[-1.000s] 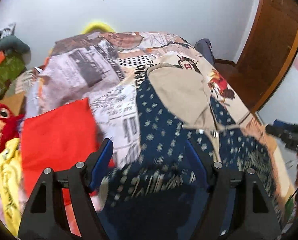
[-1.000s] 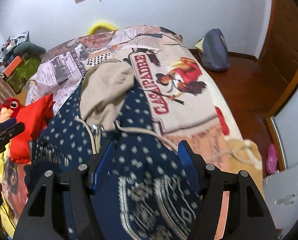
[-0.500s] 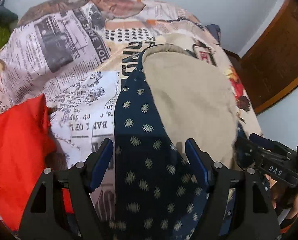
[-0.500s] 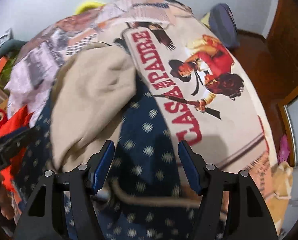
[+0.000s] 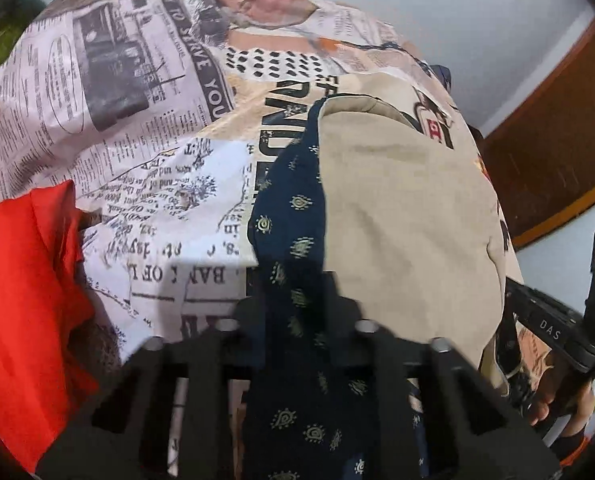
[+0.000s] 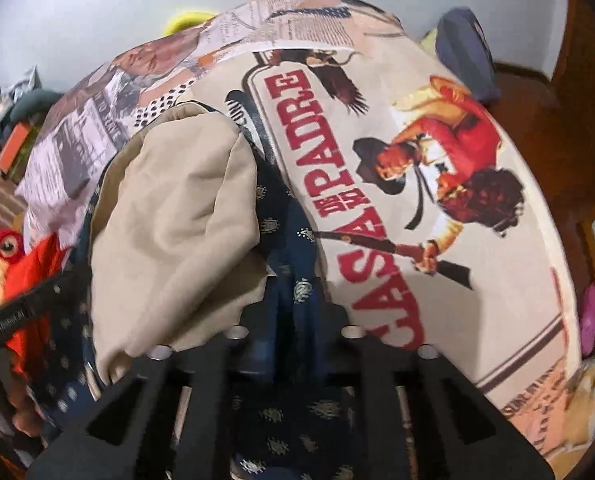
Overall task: Fold large clothes
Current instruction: 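Grasp the hood edge with the left gripper while the right gripper grasps the other hood edge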
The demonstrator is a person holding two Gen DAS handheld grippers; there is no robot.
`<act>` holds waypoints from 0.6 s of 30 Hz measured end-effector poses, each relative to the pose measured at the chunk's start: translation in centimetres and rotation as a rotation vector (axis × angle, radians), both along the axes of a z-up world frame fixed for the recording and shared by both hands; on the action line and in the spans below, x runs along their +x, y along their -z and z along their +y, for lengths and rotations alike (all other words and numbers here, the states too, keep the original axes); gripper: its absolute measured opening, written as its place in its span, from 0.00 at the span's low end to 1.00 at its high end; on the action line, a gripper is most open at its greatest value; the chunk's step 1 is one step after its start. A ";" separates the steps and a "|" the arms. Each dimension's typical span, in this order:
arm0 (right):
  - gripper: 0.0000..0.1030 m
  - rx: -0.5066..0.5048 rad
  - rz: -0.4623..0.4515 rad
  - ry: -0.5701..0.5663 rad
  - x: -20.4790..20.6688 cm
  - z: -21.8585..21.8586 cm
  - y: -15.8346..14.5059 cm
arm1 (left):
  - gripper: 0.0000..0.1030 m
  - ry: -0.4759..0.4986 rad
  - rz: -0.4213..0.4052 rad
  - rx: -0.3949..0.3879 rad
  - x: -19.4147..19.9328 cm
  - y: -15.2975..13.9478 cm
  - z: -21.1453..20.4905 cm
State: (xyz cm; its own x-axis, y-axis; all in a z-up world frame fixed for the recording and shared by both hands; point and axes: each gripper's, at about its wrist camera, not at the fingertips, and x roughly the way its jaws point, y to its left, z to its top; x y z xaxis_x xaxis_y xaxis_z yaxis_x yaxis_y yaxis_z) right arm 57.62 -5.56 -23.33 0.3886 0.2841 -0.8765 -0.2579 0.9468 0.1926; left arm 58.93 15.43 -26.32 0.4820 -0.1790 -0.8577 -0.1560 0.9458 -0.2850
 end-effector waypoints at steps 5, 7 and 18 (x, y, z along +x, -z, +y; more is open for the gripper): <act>0.09 0.018 -0.038 0.008 -2.4 -1.2 -2.2 | 0.08 0.032 -0.050 0.084 -1.9 -2.4 -1.3; 0.09 0.039 -0.063 0.005 -3.3 -2.0 -3.8 | 0.08 0.042 -0.079 0.080 -3.2 -4.0 -1.6; 0.09 0.045 -0.200 -0.105 -14.6 -3.6 -11.9 | 0.08 0.159 -0.211 0.089 -14.1 -12.5 -4.1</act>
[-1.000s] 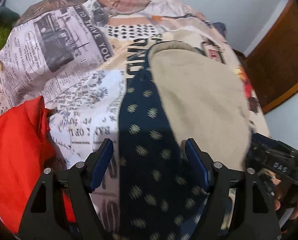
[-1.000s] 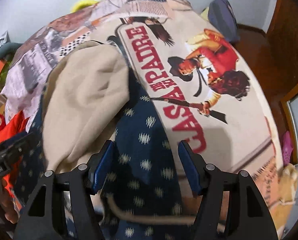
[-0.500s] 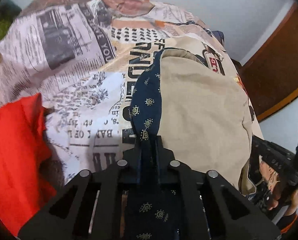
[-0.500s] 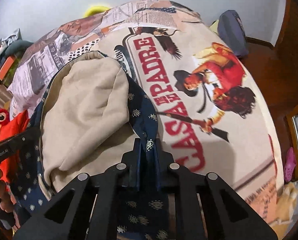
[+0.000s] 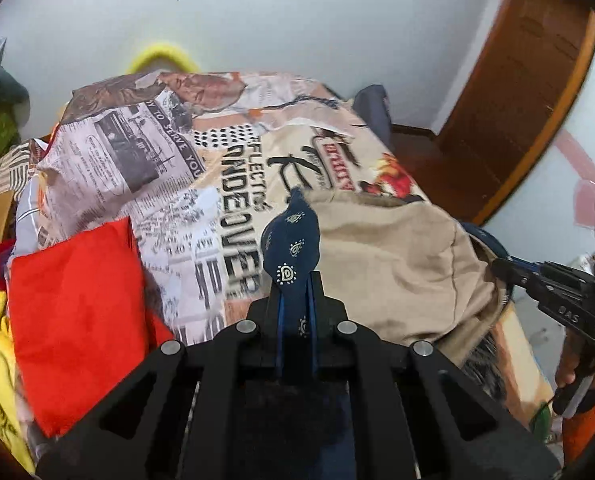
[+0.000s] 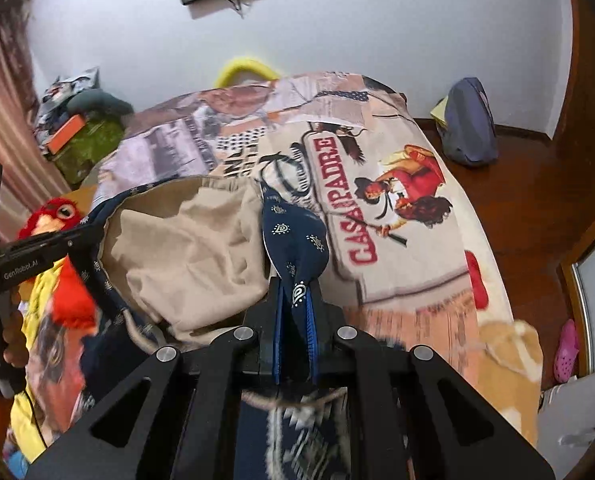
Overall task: Fold large clothes
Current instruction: 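Grasp the hood edge with the left gripper while the right gripper grasps the other hood edge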
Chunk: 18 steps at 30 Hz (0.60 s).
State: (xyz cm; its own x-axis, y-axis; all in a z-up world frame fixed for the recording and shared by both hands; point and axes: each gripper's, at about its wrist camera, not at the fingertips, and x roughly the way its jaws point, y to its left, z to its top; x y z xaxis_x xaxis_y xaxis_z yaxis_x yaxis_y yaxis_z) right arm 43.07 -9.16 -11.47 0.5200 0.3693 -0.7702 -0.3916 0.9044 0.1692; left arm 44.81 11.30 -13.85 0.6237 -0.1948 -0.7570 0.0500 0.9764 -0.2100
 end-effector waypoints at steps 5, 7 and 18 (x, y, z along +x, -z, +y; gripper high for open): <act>0.09 -0.035 -0.010 -0.033 -4.5 -0.3 0.0 | 0.08 0.040 0.005 -0.002 -5.8 -0.5 -0.6; 0.09 -0.040 -0.002 -0.039 -6.0 -0.6 0.2 | 0.08 0.046 0.017 0.017 -7.4 0.1 -0.9; 0.09 -0.074 0.138 -0.023 -11.3 -2.6 5.5 | 0.08 0.041 0.159 0.088 -13.2 7.3 -1.1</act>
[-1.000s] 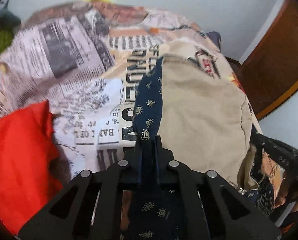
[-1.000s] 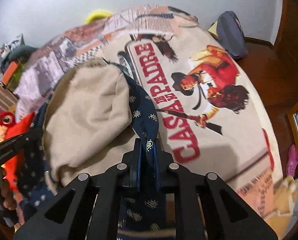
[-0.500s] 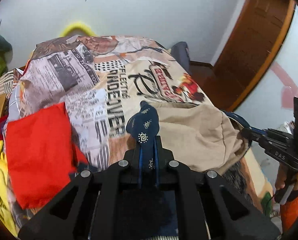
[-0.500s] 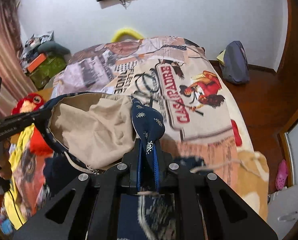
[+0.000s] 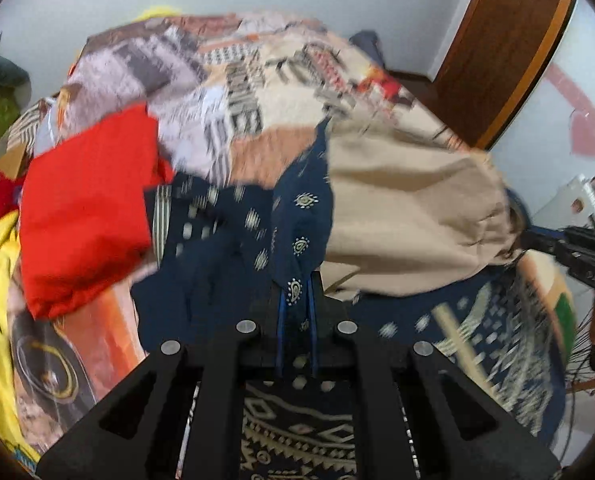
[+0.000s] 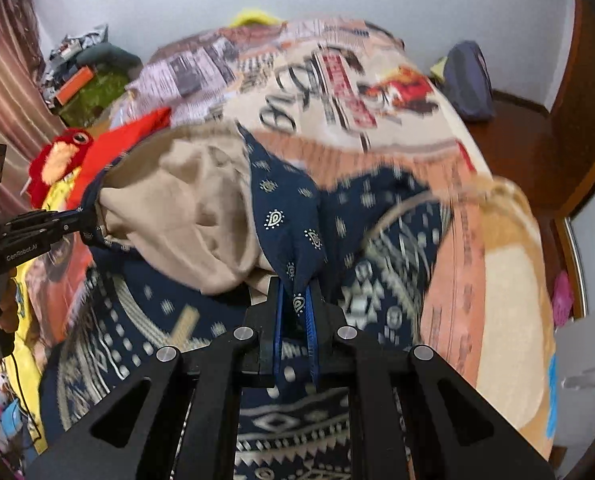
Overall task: Fold large clothes
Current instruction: 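Grasp the hood edge with the left gripper while the right gripper grasps the other hood edge, then lift the hood with both grippers and fold it over the hoodie body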
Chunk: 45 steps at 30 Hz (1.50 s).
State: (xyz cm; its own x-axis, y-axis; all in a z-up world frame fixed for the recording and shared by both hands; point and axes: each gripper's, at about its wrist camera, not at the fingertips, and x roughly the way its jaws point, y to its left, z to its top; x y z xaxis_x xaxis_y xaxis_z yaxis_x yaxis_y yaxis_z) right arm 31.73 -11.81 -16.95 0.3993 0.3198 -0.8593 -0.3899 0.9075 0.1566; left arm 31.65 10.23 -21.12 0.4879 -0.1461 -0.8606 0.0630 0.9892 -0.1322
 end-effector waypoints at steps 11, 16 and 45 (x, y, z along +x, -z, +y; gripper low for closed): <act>0.09 -0.038 -0.015 0.042 -1.1 -1.1 0.6 | 0.35 0.016 0.040 0.072 -1.4 2.2 0.2; 0.15 -0.040 -0.072 0.017 -1.7 -0.6 -1.5 | 0.38 -0.011 0.003 0.002 -1.1 0.0 1.3; 0.42 0.156 0.139 -0.039 10.3 4.5 4.8 | 0.38 0.054 0.002 -0.126 11.4 2.5 -0.7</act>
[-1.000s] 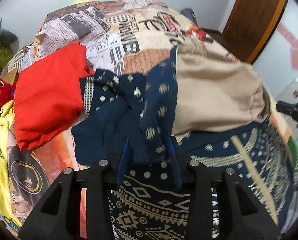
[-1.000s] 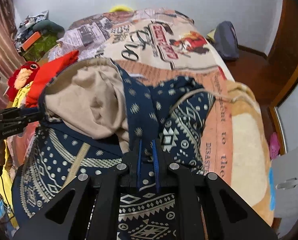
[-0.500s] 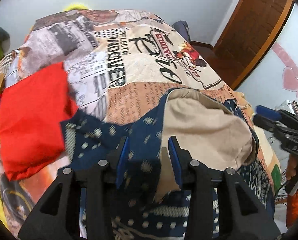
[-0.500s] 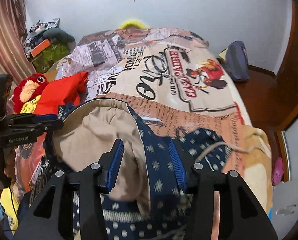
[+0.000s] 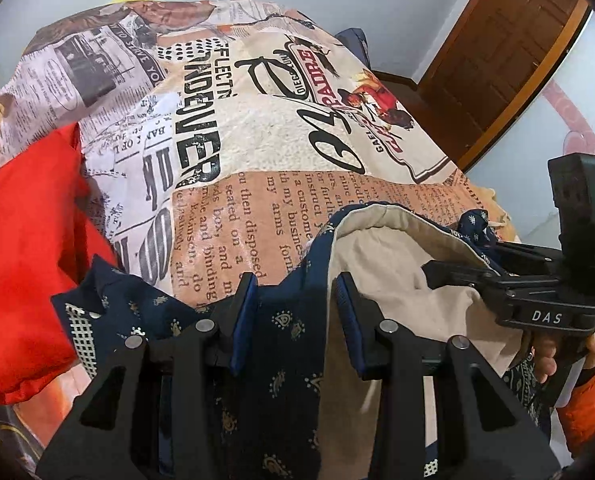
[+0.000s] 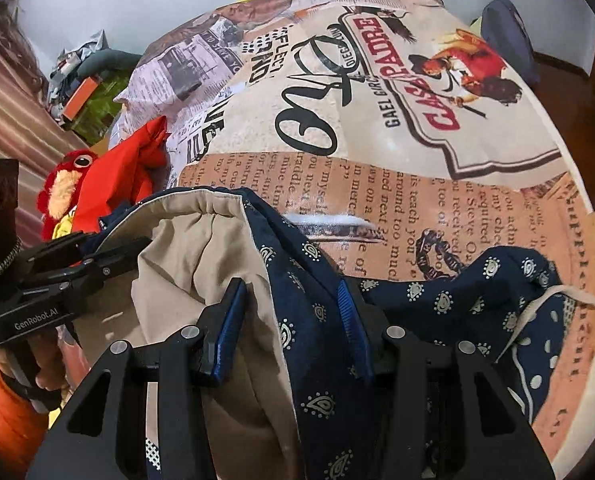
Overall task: Fold large clothes
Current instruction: 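Lift the hood with both grippers and fold it over the hoodie body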
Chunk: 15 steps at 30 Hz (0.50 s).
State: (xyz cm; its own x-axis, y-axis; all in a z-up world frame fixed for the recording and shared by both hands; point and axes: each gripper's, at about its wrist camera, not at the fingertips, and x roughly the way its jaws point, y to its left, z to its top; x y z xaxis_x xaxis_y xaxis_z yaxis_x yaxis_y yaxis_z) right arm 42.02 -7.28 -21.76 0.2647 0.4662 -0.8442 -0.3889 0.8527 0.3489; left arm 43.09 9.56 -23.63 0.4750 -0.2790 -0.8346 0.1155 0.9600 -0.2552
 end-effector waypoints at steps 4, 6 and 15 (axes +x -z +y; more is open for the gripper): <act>0.23 0.001 -0.018 0.005 -0.5 -0.3 -0.4 | 0.20 0.006 -0.006 -0.005 -0.4 -0.1 -0.1; 0.15 -0.001 -0.033 -0.009 -0.6 -0.2 -0.8 | 0.10 0.011 -0.002 -0.029 -0.9 -0.5 -0.1; 0.09 0.047 -0.140 -0.025 -4.8 -1.0 -6.4 | 0.06 0.051 -0.084 0.002 -5.1 -5.4 -1.6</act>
